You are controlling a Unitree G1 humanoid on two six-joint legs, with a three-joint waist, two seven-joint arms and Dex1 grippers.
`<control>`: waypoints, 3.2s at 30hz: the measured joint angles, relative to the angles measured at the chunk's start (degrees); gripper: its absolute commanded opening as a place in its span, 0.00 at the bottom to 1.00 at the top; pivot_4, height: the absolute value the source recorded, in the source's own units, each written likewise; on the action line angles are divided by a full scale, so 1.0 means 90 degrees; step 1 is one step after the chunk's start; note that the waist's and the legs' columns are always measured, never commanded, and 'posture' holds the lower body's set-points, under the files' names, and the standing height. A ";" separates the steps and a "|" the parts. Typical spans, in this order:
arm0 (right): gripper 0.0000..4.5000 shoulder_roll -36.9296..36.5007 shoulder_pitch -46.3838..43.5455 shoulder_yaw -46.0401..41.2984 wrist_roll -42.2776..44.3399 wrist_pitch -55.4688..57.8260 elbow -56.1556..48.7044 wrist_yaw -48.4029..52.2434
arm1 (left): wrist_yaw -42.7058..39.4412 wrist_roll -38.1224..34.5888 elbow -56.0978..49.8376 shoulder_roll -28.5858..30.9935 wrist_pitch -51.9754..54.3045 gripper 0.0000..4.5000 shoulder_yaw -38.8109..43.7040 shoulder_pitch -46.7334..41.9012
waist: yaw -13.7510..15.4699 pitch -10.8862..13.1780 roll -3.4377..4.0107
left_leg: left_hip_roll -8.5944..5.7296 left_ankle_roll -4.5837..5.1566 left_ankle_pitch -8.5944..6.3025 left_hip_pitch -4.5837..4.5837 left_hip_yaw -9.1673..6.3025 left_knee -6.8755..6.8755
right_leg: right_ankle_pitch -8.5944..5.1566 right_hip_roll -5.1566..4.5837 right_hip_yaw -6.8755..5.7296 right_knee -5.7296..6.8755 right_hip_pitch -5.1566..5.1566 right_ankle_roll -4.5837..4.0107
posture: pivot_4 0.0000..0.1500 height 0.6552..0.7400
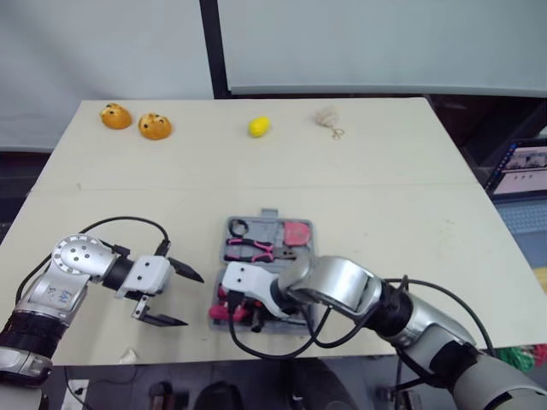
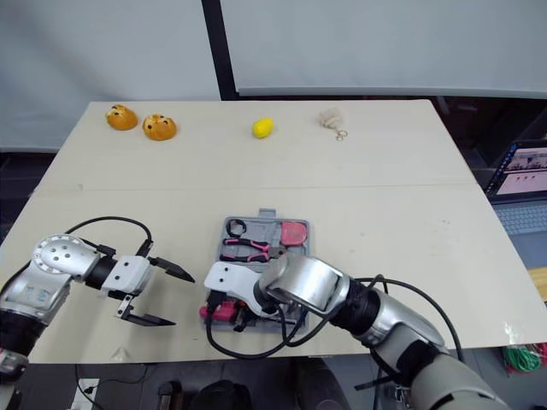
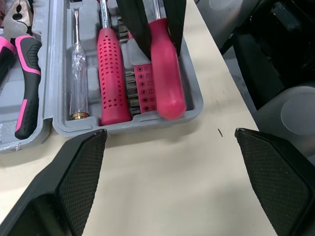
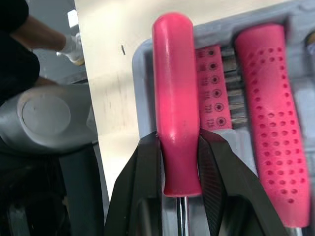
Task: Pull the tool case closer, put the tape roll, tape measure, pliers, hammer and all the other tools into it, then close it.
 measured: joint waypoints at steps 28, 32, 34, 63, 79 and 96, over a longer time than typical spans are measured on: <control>0.62 -0.0195 0.0071 0.0202 -0.0184 -0.0072 -0.0433 0.0228 | 0.0001 -0.0005 -0.0008 -0.0050 0.0023 1.00 -0.0112 -0.0132 | 0.0006 -0.0001 -0.0002 | 0.0000 0.0001 0.0000 0.0000 -0.0001 0.0001 | -0.0001 -0.0002 -0.0003 0.0002 0.0000 -0.0002 | 1.00 1.00; 0.95 -0.0196 -0.0203 -0.0311 -0.0109 0.0055 -0.0616 0.0232 | 0.0001 -0.0010 -0.0012 -0.0070 0.0035 1.00 -0.0112 -0.0132 | 0.0013 -0.0001 -0.0003 | 0.0000 0.0001 0.0000 -0.0001 -0.0002 0.0004 | -0.0001 -0.0003 -0.0004 0.0005 0.0000 -0.0002 | 1.00 1.00; 0.95 -0.0330 -0.0136 -0.0705 -0.0049 -0.0047 -0.0858 0.0262 | 0.0001 -0.0017 -0.0028 -0.0084 0.0077 1.00 -0.0112 -0.0132 | 0.0021 -0.0002 -0.0004 | 0.0000 0.0001 -0.0001 -0.0003 -0.0004 -0.0001 | -0.0001 -0.0003 -0.0006 -0.0002 0.0000 -0.0002 | 1.00 1.00; 0.01 -0.0665 0.2863 -0.0903 -0.1723 -0.4297 0.0032 0.0727 | 0.0002 -0.0062 -0.0217 -0.0388 0.0389 1.00 -0.0112 -0.0464 | 0.0038 -0.0013 -0.0014 | 0.0001 0.0002 -0.0002 0.0028 0.0017 0.0000 | 0.0000 0.0006 0.0009 0.0002 0.0023 0.0000 | 1.00 1.00; 0.01 -0.0844 0.3511 -0.2347 -0.1084 -0.3709 -0.1291 0.0842 | 0.0011 0.0391 0.1139 -0.0893 0.0373 1.00 -0.0202 -0.1178 | 0.0130 -0.0041 -0.0028 | 0.0004 -0.0001 -0.0005 0.0021 0.0020 0.0009 | -0.0001 0.0014 0.0009 0.0005 0.0018 0.0000 | 1.00 1.00; 0.00 -0.3262 0.3887 -0.3982 -0.1067 -0.4469 -0.0247 0.1866 | 0.0714 0.1712 0.4782 -0.1902 -0.1410 0.70 -0.0240 -0.2522 | 0.0222 -0.0031 -0.0047 | -0.0003 0.0011 -0.0010 0.0023 0.0029 0.0011 | 0.0007 0.0016 0.0017 -0.0004 0.0022 0.0012 | 1.00 1.00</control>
